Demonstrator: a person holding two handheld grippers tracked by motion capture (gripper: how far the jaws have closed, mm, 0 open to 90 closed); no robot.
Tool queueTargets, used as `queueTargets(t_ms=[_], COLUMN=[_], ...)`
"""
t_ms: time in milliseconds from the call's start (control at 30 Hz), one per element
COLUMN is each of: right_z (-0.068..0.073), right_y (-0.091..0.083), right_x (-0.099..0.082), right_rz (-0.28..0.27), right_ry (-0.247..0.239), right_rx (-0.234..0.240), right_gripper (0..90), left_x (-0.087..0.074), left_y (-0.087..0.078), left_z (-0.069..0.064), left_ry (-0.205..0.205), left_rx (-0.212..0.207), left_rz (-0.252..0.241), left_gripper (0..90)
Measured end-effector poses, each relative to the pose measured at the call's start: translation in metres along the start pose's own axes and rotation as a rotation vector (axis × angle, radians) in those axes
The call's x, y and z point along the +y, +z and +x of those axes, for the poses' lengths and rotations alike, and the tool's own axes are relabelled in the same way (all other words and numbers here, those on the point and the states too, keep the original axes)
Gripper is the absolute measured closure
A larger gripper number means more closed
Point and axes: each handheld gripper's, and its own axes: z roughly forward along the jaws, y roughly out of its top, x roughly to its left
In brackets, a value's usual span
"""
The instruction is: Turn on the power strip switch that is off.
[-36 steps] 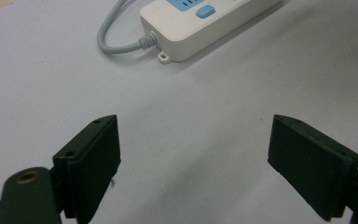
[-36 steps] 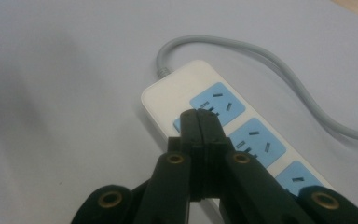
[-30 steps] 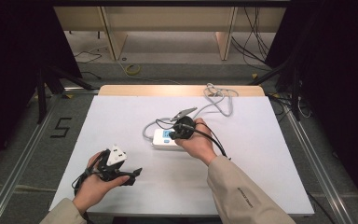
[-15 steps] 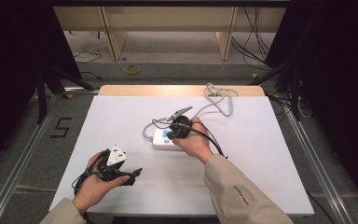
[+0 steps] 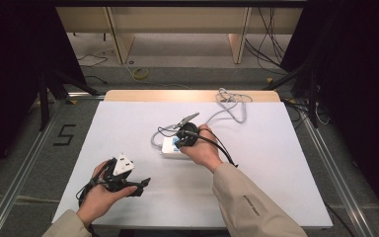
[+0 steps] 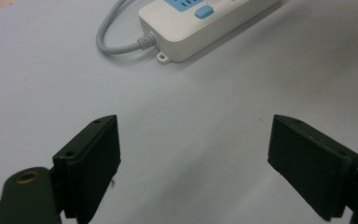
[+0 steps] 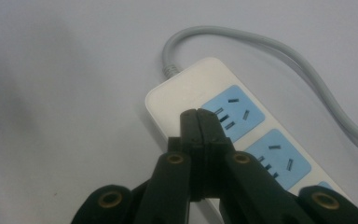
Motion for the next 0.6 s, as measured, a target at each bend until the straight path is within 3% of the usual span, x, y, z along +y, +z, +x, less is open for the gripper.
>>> queueTargets(t_ms=[600], right_z=[0.002], right_y=[0.013], right_x=[0.006], right_rz=[0.049], right_ry=[-0.011], right_rx=[-0.008], right_gripper=[90.0], left_x=[0.0], left_y=[0.0], left_z=[0.0], left_ry=[-0.002], left_rx=[-0.002], left_rz=[-0.002], left_gripper=[16.5])
